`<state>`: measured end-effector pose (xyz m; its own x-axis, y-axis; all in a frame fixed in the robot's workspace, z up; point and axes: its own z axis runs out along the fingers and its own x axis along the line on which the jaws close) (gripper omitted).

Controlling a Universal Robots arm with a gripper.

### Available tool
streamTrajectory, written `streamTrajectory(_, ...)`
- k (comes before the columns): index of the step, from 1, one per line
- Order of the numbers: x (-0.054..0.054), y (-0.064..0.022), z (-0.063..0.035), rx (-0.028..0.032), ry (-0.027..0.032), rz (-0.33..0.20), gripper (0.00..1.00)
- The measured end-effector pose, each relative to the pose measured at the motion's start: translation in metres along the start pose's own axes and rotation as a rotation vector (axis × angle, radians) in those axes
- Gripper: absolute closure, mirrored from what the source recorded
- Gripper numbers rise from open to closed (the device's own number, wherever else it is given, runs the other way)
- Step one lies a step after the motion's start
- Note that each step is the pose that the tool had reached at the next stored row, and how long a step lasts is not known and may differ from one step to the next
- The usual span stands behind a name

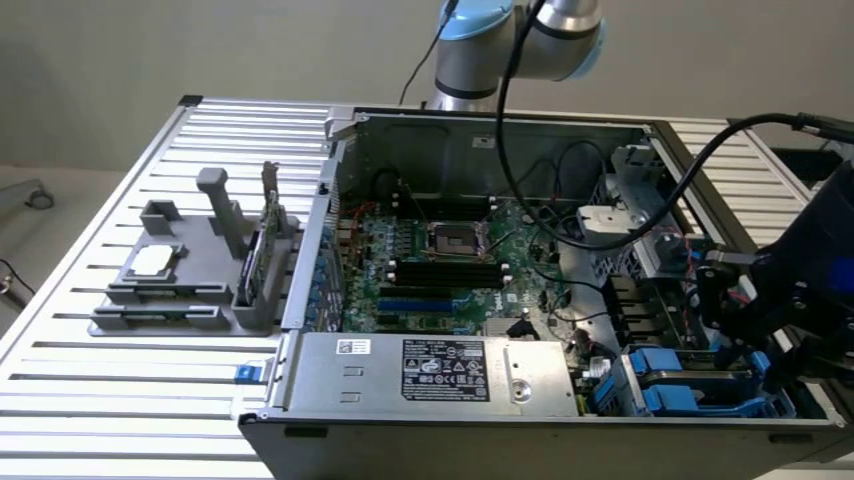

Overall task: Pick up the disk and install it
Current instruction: 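Insert the first disk wire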

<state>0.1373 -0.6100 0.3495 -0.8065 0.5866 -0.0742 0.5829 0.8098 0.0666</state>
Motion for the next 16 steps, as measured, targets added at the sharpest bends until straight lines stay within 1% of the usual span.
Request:
streamTrajectory(9,0.0,0.0,0.0,0.0135,-0.0045,0.138,0.61)
streamTrajectory(16,0.0,0.0,0.0,0.0239,-0.0032,0.225,0.61)
